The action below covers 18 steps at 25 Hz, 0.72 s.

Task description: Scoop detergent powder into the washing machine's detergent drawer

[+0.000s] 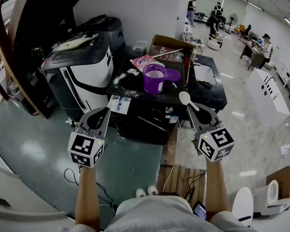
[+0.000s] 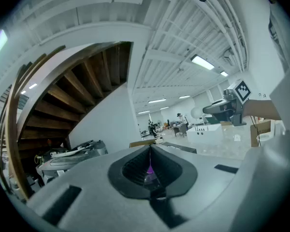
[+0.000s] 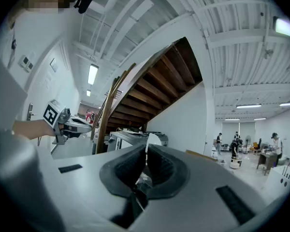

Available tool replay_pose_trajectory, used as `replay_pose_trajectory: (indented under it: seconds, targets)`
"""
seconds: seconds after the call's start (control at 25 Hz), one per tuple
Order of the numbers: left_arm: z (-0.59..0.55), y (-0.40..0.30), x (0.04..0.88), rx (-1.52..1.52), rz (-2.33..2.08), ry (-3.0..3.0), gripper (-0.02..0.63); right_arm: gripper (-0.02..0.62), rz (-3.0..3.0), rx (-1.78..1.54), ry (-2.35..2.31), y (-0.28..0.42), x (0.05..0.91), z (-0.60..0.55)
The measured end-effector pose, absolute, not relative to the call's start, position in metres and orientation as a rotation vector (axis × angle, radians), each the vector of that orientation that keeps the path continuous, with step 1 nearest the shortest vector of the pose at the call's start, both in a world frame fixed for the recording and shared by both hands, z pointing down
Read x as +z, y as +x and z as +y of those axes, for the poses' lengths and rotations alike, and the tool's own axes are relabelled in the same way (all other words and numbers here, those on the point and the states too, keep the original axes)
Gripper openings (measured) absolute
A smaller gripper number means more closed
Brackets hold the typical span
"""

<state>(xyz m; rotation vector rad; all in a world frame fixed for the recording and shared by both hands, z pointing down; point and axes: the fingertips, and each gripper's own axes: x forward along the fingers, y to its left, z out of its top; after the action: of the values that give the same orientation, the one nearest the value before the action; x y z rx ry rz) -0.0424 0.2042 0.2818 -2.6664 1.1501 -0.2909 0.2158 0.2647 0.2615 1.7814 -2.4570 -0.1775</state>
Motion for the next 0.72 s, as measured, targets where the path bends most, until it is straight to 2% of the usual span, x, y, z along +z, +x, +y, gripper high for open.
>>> replay_pose_trajectory:
  seconds: [0.72]
  targets:
    - [0.191,-0.037,0.289,-0.305,1.121,-2.684,0.011,0.005,-2.45,-0.154,1.756,0.216,0.276,0.249]
